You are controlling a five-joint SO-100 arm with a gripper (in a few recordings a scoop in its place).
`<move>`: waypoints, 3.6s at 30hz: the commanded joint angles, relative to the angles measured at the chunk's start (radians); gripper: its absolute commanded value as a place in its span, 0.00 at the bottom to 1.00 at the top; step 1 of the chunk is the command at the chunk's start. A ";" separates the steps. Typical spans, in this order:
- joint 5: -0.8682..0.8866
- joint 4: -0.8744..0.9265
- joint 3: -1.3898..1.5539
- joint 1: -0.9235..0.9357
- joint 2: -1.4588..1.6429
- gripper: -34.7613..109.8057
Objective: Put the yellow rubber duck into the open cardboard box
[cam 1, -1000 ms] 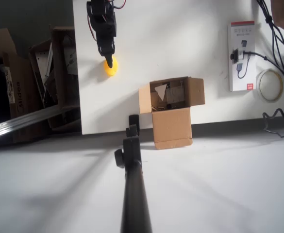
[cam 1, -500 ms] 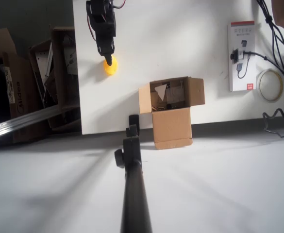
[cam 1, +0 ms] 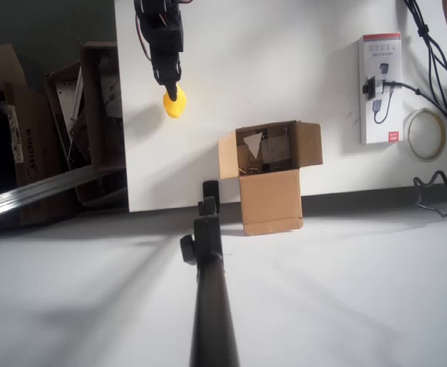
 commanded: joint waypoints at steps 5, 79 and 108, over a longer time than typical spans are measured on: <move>0.011 0.054 -0.189 -0.092 0.018 0.27; 0.089 0.196 -0.988 -0.410 -0.497 0.36; 0.094 0.577 -0.755 -0.160 0.166 0.24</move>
